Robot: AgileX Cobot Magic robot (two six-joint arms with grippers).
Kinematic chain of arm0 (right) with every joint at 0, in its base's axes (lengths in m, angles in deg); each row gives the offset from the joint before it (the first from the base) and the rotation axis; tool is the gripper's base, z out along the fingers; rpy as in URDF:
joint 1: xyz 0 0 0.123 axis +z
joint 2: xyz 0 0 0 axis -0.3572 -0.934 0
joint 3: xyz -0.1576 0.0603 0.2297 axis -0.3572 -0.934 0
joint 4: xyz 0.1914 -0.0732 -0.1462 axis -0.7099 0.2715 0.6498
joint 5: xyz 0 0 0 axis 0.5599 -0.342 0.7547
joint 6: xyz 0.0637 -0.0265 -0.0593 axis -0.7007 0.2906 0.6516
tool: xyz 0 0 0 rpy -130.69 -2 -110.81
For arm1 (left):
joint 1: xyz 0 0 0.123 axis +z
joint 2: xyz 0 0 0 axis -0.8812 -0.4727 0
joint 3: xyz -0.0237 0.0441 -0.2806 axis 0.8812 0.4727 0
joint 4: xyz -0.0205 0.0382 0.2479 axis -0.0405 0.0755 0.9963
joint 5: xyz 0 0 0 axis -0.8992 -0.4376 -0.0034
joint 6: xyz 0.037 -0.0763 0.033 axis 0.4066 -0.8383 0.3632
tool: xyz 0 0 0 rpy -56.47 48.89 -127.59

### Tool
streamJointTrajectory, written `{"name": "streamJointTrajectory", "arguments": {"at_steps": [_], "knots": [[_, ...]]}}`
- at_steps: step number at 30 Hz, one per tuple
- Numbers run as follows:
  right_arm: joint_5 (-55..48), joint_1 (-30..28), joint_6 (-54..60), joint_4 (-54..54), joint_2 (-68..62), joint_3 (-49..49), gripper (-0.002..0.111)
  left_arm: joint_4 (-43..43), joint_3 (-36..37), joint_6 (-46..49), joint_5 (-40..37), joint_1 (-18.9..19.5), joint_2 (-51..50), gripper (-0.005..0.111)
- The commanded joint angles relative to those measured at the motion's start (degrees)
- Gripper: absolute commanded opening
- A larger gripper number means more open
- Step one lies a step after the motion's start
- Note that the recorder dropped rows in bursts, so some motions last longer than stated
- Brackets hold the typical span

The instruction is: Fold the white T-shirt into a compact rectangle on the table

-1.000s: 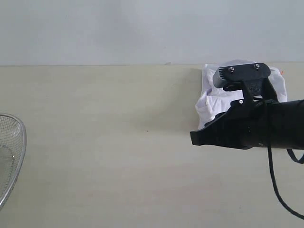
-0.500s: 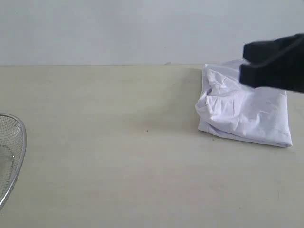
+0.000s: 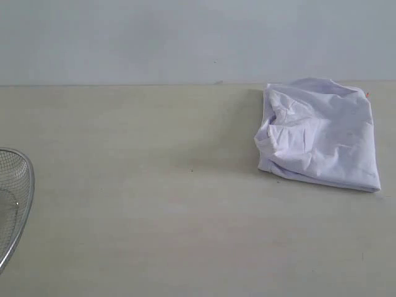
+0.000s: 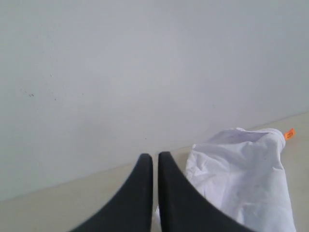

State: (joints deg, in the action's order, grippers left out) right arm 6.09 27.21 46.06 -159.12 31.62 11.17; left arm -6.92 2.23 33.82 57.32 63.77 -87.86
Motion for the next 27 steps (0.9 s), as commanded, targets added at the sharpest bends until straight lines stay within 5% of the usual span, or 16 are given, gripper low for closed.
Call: {"name": "streamJointTrajectory", "arguments": {"at_steps": [1,13,15,18,20,27], "knots": [[0.04,-0.57,-1.46,0.02,11.44,-5.90,0.000,-0.63,0.02,-0.62,0.01,0.19,0.20,0.004],[-0.06,-0.57,-1.50,2.66,14.31,-7.57,0.000,-0.63,0.02,-0.62,0.01,0.19,0.20,0.004],[-3.89,-0.57,-11.23,21.73,14.31,-7.57,0.000,-0.63,0.02,-0.62,0.01,0.19,0.20,0.004],[-9.67,-0.57,-42.93,52.82,14.31,-8.15,0.000,-0.63,0.02,-0.62,0.01,0.19,0.20,0.004],[-9.15,-0.57,-57.57,64.48,14.31,-10.14,0.000,-0.63,0.02,-0.62,0.01,0.19,0.20,0.004],[-13.73,-0.57,-67.79,78.81,14.31,-11.57,0.000,-0.63,0.02,-0.62,0.01,0.19,0.20,0.004]]}}
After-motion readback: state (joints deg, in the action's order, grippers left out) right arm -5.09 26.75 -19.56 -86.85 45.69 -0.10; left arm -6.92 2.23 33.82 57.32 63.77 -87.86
